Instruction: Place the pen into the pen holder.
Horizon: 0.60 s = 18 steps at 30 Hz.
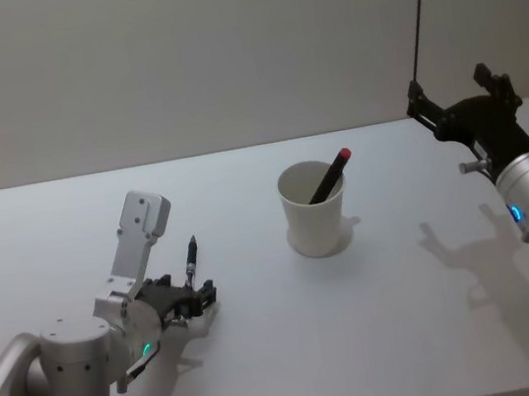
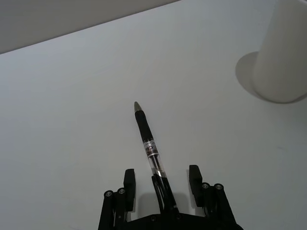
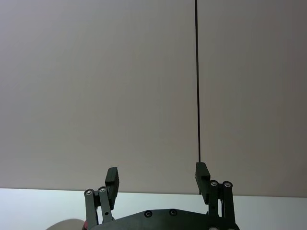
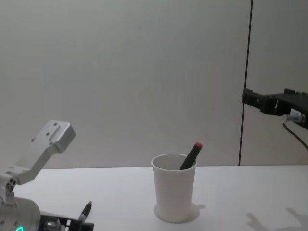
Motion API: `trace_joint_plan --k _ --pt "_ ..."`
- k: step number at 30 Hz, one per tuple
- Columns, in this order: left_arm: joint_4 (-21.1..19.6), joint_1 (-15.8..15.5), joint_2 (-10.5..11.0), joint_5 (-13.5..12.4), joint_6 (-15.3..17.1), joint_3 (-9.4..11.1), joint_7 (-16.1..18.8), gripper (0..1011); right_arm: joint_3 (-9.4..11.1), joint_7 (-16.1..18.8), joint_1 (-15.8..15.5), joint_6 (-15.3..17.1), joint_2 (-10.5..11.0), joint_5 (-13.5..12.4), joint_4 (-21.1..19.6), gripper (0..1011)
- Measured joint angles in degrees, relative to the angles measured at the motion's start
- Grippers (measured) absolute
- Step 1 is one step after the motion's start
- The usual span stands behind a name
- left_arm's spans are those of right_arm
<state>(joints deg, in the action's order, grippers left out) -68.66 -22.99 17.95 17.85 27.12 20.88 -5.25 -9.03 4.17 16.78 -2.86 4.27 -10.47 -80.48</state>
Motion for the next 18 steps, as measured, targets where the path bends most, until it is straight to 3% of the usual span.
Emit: trace_joint_plan --k 10,18 --pt "2.0 -0.6 -0.4 -0.7 0.2 0.0 -0.3 459 0.0 0.0 0.0 0.0 0.0 0.0 0.0 1001" --pt "3.2 -0.9 -0.7 -0.8 0.0 -0.1 -0.3 399 0.0 0.0 0.0 0.0 0.0 0.0 0.0 1001"
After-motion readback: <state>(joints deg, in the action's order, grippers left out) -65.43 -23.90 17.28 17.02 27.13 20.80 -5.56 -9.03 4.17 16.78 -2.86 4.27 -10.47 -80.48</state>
